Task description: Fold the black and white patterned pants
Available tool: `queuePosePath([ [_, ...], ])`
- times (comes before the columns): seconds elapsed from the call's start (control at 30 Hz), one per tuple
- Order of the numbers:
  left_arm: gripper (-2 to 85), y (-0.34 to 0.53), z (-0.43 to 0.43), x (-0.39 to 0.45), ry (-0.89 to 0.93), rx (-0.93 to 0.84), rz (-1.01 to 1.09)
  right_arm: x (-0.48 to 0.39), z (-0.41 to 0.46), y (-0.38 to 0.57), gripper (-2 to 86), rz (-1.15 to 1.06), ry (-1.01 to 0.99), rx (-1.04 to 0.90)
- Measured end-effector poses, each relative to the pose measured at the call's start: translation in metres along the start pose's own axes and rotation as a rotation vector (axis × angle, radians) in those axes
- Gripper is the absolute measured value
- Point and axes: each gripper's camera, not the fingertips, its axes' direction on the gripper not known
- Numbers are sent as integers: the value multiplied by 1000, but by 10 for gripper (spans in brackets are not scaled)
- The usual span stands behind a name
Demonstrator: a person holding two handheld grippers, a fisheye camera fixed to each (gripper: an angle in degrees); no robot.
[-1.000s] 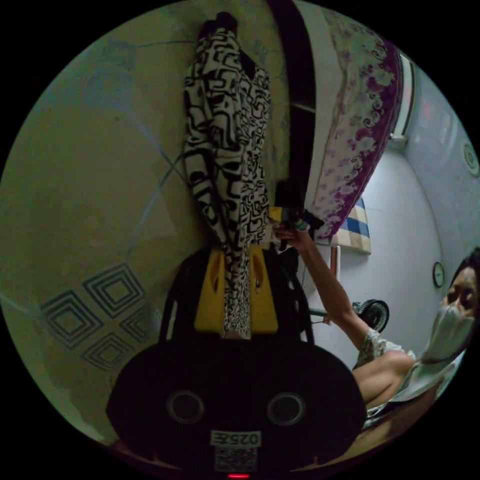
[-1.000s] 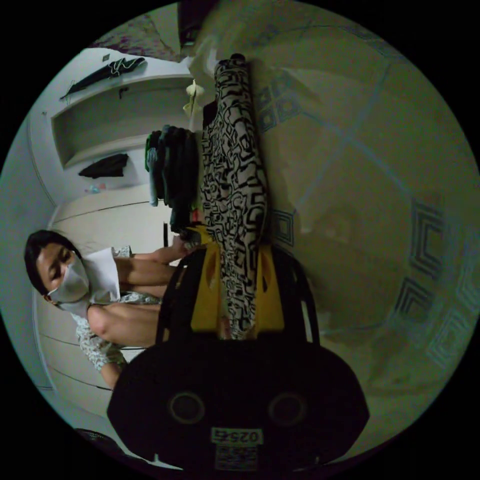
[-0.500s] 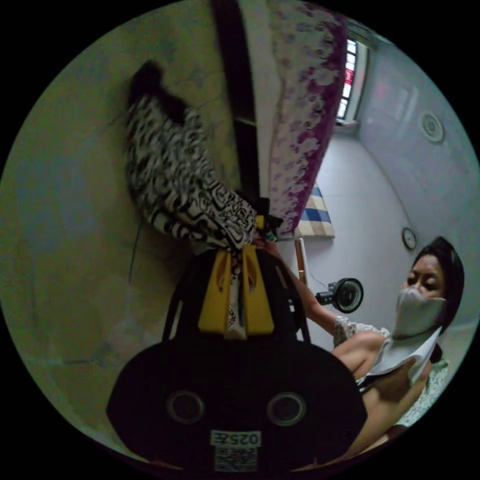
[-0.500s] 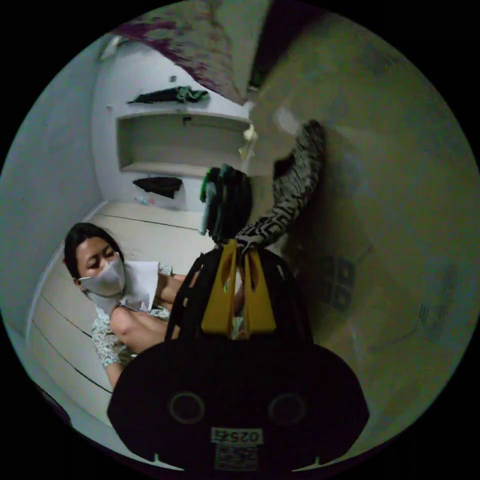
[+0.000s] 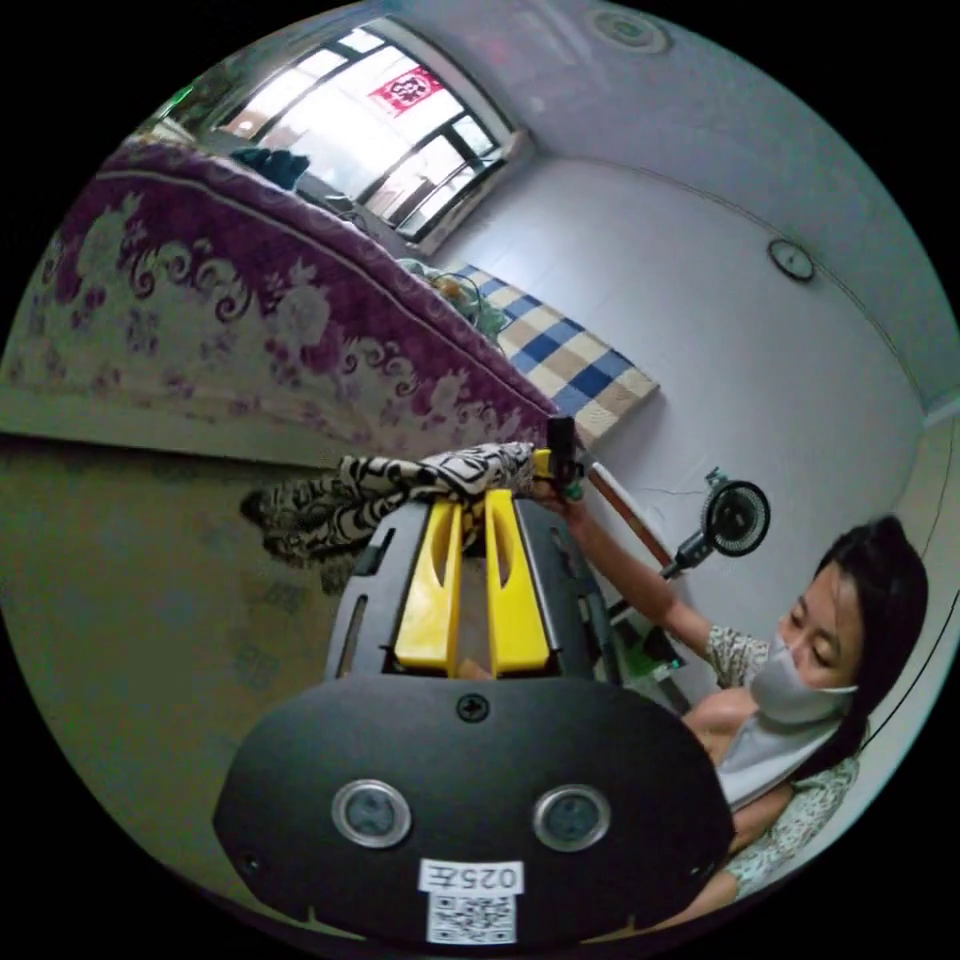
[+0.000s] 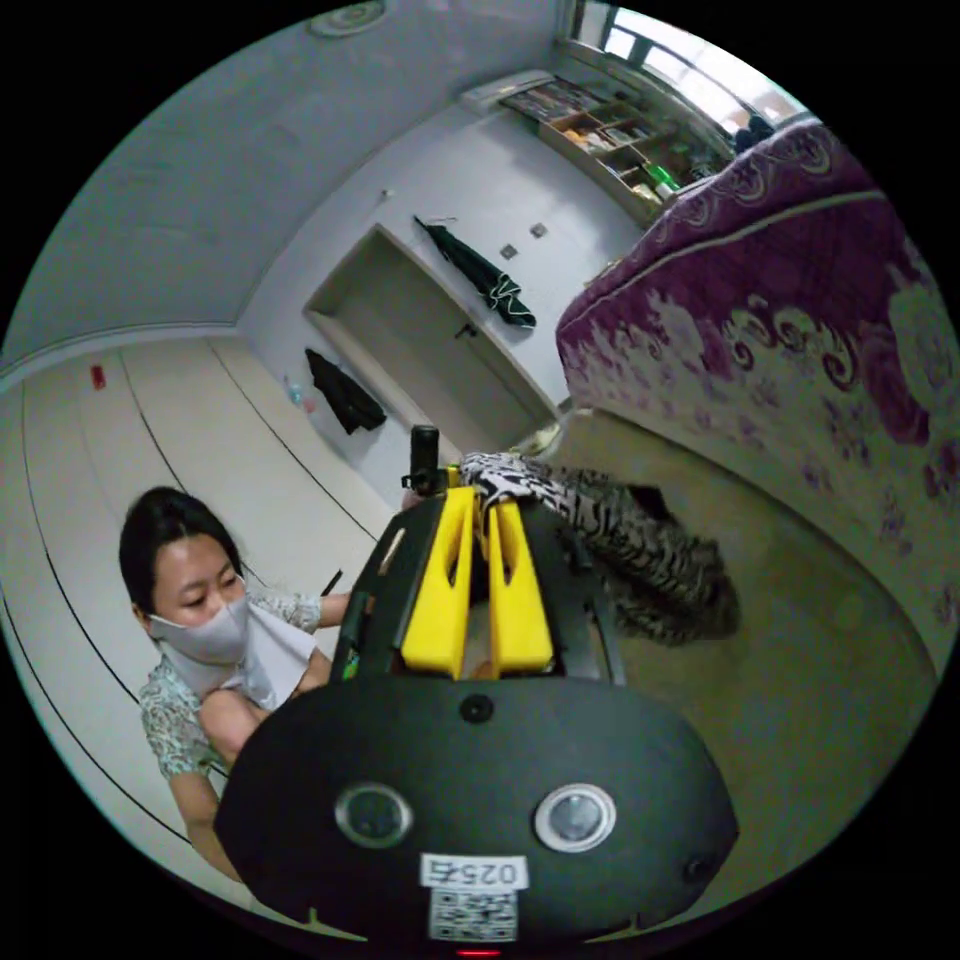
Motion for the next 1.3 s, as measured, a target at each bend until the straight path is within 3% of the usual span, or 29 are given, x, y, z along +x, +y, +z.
queuePosePath([
  [0.23, -4, 100, 76, -5, -116, -221, 33, 11, 37, 149, 0, 129, 82, -117],
  [0.47, -4, 286, 188, -79, -27, -609, -351, 47, 117, 389, 4, 439, 166, -321],
  [0.5, -4, 297, 184, -72, 30, -519, -344, 31, 121, 410, 7, 434, 156, -287],
  [0.6, 9, 313, 179, -63, 43, -542, -373, -1, 118, 437, 21, 434, 162, -222],
  [0.8, 61, 310, 153, -64, 72, -607, -435, -31, 87, 442, 105, 528, 115, -138],
  [1.0, 86, 236, 127, -92, -127, -217, -399, -28, 56, 349, 137, 363, 372, -71],
  [1.2, 107, 179, 193, -140, -145, -312, -391, 71, 95, 280, 142, 447, 290, -169],
  [1.3, 110, 167, 205, -146, -228, -367, -361, 91, 92, 269, 139, 491, 285, -126],
])
